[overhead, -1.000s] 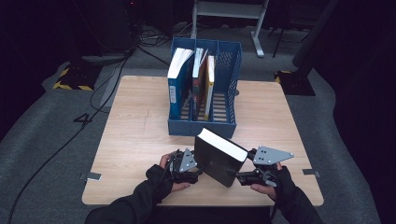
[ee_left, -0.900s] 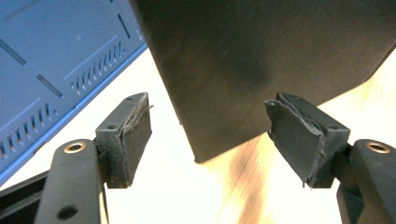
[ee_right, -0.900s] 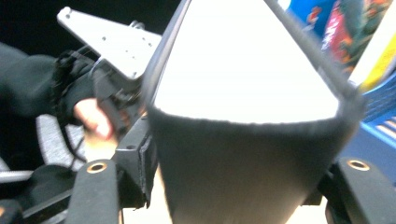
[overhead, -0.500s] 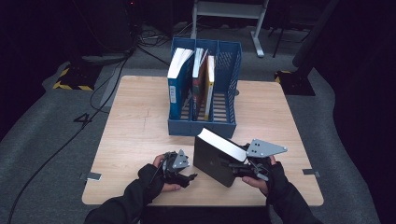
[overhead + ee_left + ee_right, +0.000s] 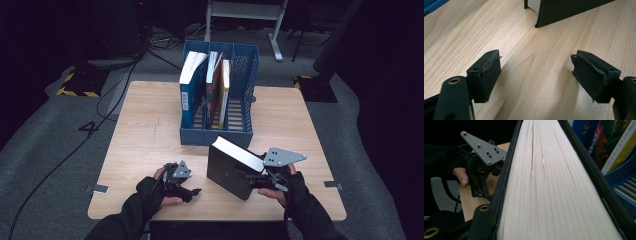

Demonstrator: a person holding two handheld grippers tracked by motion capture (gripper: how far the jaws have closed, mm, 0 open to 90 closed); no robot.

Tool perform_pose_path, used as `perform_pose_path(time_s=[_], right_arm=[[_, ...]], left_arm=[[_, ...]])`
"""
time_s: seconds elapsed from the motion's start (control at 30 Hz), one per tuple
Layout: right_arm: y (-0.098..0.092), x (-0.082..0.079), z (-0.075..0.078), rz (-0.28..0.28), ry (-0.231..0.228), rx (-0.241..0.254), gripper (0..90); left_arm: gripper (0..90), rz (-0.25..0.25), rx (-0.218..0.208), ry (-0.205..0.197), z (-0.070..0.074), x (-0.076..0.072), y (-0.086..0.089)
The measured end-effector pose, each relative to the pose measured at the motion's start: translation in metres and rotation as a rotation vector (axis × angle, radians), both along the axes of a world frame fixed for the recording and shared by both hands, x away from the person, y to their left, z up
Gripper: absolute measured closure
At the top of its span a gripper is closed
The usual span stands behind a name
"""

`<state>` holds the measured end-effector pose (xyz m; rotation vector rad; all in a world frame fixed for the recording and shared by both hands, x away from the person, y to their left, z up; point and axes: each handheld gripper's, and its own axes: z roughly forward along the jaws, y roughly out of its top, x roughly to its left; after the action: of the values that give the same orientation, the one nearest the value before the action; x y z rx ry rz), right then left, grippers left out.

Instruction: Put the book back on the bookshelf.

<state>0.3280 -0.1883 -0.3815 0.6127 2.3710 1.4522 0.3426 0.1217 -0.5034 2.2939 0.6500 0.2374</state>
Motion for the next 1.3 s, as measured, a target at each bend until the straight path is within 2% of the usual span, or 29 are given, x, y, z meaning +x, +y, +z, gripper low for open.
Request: perform_pose_path(time_s=[0.03,0.37,0.7,1.07,1.17,1.3], right_arm=[[0.000,0.000,0.000,0.002,0.000,-0.004,45.9],[-0.006,0.009,0.001,0.020,0.019,0.001,48.7],[-0.011,0.013,0.004,0.039,0.031,0.003,50.7],[-0.022,0.010,0.013,0.002,0.020,-0.015,52.5],[-0.023,0.008,0.017,-0.006,0.003,-0.034,52.9],[-0.029,0.005,0.022,-0.026,0.002,-0.054,53.1]], left_arm=[[20.9,0.006,0.006,-0.010,0.000,-0.002,-0.001],[20.2,0.048,0.006,-0.005,0.000,-0.008,0.001],[20.0,0.040,0.004,0.001,0.000,-0.008,0.004],[17.4,0.040,0.009,0.000,0.000,-0.006,0.005],[17.3,0.042,0.010,-0.001,0.000,-0.006,0.005],[17.3,0.043,0.010,-0.001,0.000,-0.006,0.005]])
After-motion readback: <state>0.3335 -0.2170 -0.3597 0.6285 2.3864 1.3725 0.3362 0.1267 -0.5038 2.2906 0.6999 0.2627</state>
